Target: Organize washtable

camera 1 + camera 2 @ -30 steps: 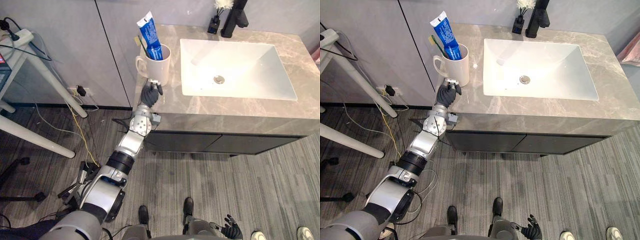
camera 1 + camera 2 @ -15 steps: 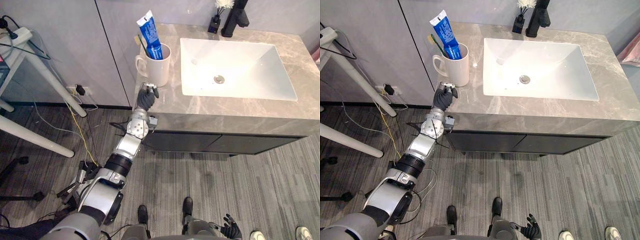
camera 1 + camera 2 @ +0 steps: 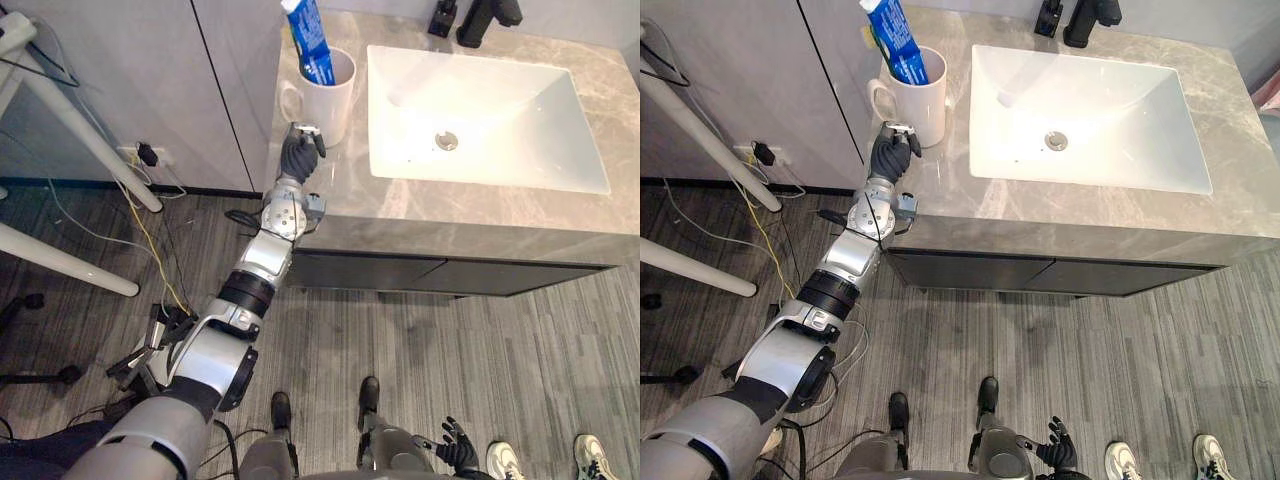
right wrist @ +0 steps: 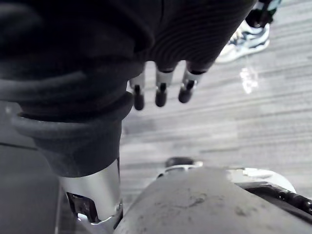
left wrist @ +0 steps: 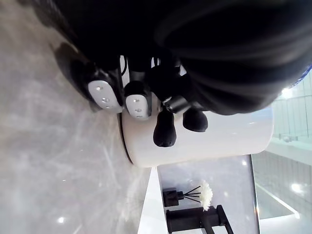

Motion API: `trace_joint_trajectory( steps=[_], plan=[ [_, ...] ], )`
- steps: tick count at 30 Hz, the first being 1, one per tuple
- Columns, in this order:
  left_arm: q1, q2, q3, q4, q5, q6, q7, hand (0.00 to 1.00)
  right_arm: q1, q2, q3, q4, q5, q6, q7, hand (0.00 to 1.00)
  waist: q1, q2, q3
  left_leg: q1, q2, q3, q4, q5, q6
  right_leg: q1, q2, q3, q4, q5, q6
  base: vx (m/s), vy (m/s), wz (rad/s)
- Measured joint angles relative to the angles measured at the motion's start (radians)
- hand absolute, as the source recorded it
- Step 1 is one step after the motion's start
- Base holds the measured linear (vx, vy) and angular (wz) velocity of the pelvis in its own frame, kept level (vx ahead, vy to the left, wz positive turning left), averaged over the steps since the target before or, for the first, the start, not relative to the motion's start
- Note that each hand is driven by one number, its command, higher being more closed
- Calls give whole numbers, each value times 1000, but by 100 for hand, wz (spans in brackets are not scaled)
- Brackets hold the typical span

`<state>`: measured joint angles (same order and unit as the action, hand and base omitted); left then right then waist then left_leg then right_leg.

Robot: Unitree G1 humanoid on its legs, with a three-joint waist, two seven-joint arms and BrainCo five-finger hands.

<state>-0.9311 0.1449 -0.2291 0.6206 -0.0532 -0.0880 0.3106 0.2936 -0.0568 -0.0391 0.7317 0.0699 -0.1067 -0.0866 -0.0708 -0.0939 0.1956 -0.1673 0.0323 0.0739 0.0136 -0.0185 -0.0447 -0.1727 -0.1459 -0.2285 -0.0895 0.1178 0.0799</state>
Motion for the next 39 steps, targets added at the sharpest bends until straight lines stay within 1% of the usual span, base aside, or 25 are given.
trace_joint_trajectory(
  steps=[5, 8, 15, 17, 19, 20, 22, 23, 27, 29, 32, 34, 39],
  plan=[
    [-33, -9, -6, 0, -26, 4, 1, 100, -3, -1, 0, -14, 3, 0, 0, 0, 0, 1, 22, -7, 1, 0, 5, 0, 0, -9, 0, 4, 5, 0, 0, -7, 1, 0],
    [-40, -17, -7, -2, -27, 3, 2, 100, -3, -1, 0, -15, 8, 0, 0, 0, 1, 2, 23, -14, 1, 4, 5, 0, 0, -21, 0, 10, 10, 0, 0, -15, 7, -6],
    [-134, -22, -32, -3, -33, 6, 5, 100, -12, -3, 1, -54, 9, -1, 1, 0, -4, 1, 82, -38, -1, 9, 22, 0, 0, -47, -2, 19, 20, 5, -2, -5, 2, -1],
    [-169, -20, -39, 19, -33, 13, 17, 100, -12, -4, 1, -56, 9, -1, 1, 0, -4, 1, 86, -47, -1, 13, 22, 0, 0, -58, -1, 26, 20, 9, -4, -23, 5, -10],
    [-216, -7, -39, 49, -33, 16, 22, 100, -12, -5, 4, -65, 9, -1, 2, 0, -5, 1, 96, -54, -1, 19, 25, 0, 1, -68, 0, 35, 19, 15, -6, -21, 6, -13],
    [-248, 11, -38, 69, -33, 20, 26, 100, -13, -6, 8, -78, 9, -2, 2, 0, -10, 0, 109, -56, -1, 21, 28, 0, 1, -70, 1, 38, 19, 18, -8, -22, 6, -8],
    [-278, 35, -37, 83, -33, 22, 36, 100, -13, -7, 18, -90, 10, -3, 2, 0, -23, -2, 114, -65, 0, 23, 32, 0, 1, -79, 1, 40, 19, 20, -9, -39, 6, -6],
    [-309, 57, -35, 87, -33, 25, 44, 100, -16, -9, 28, -99, 10, -5, 2, 0, -27, -6, 130, -67, 0, 26, 37, 0, 1, -80, 3, 44, 18, 23, -11, -43, 3, -7],
    [-362, 97, -34, 88, -32, 24, 53, 100, -17, -11, 44, -116, 11, -11, 2, 0, -27, -9, 153, -82, 1, 29, 41, 1, 1, -98, 5, 51, 16, 32, -13, -34, 0, -6],
    [-383, 113, -20, 99, -30, 25, 66, 100, -17, -12, 47, -120, 17, -24, 2, 0, -28, -11, 168, -84, 0, 32, 43, 1, 1, -100, 5, 55, 15, 34, -14, -11, 1, -2],
    [-386, 118, 5, 99, -27, 25, 70, 100, -17, -12, 48, -120, 20, -28, 2, 0, -28, -11, 168, -94, 0, 32, 45, 1, 1, -109, 5, 55, 15, 35, -15, 0, 0, 0],
    [-389, 135, 4, 99, -21, 25, 71, 100, -17, -13, 51, -121, 20, -38, 2, 0, -29, -14, 172, -105, -1, 28, 54, 1, 1, -114, 5, 54, 15, 37, -16, 0, 0, 0],
    [-402, 174, 3, 97, -15, 20, 70, 100, -18, -29, 77, -134, 20, -43, 2, 0, -29, -20, 184, -119, -1, 19, 63, 1, 1, -123, 6, 50, 14, 42, -19, -7, 0, 1]
  ],
)
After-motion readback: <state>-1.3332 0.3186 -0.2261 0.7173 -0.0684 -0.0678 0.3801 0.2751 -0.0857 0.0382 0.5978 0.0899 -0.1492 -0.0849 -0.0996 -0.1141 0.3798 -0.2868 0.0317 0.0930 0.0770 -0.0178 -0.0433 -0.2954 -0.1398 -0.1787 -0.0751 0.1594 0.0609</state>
